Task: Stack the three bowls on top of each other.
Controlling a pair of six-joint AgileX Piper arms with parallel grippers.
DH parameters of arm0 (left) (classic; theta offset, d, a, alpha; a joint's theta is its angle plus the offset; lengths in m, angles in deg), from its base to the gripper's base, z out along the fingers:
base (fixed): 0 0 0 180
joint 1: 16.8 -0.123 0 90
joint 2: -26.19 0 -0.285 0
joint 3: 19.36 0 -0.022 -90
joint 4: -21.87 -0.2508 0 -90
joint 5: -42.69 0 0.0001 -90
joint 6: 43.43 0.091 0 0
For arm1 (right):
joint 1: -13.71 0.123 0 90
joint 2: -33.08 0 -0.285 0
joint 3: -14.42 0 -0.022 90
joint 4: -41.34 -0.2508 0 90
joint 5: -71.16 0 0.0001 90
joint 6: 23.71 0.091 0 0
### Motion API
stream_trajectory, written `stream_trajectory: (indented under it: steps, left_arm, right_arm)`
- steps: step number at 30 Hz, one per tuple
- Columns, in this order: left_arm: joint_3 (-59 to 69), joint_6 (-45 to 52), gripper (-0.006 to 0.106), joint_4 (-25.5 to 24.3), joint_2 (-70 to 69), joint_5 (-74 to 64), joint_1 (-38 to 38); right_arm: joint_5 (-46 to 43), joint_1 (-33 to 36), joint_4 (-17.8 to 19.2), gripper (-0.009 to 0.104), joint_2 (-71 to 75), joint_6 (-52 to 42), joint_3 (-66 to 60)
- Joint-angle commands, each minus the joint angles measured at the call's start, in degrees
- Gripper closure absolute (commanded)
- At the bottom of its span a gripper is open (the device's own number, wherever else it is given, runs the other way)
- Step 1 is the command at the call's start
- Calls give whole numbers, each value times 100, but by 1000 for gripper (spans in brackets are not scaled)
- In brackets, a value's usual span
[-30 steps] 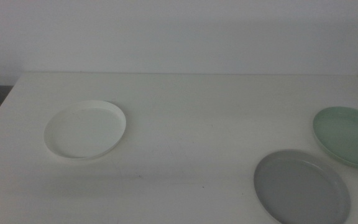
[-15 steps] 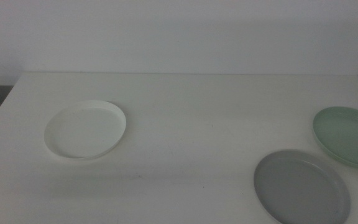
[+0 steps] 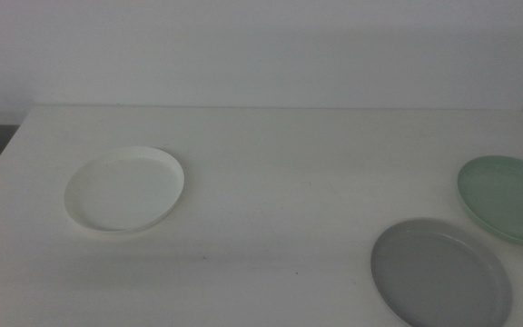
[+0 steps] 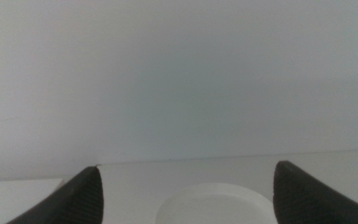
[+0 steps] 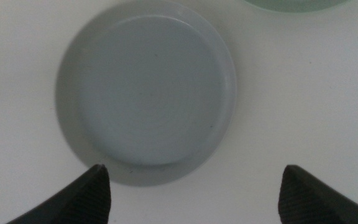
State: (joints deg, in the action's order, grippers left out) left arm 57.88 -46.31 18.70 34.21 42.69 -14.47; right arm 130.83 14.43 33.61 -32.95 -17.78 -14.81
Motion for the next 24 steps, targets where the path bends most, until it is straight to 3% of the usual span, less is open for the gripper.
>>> stream_trajectory:
  steps: [1,12,17,24]
  left_arm:
    - [-3,-4,7,-7,-23,85,-5]
    - [-3,-4,7,-142,-23,82,-5]
    - [-3,-4,7,-142,-23,82,-5]
    - [-3,-4,7,-142,-23,82,-5]
  right_arm:
    - [65,-18,142,2,-471,21,242]
    - [-650,-18,116,2,-2485,-119,383]
    - [-1003,-18,333,2,-3138,-20,383]
    - [-1276,-18,333,4,-3868,-19,383]
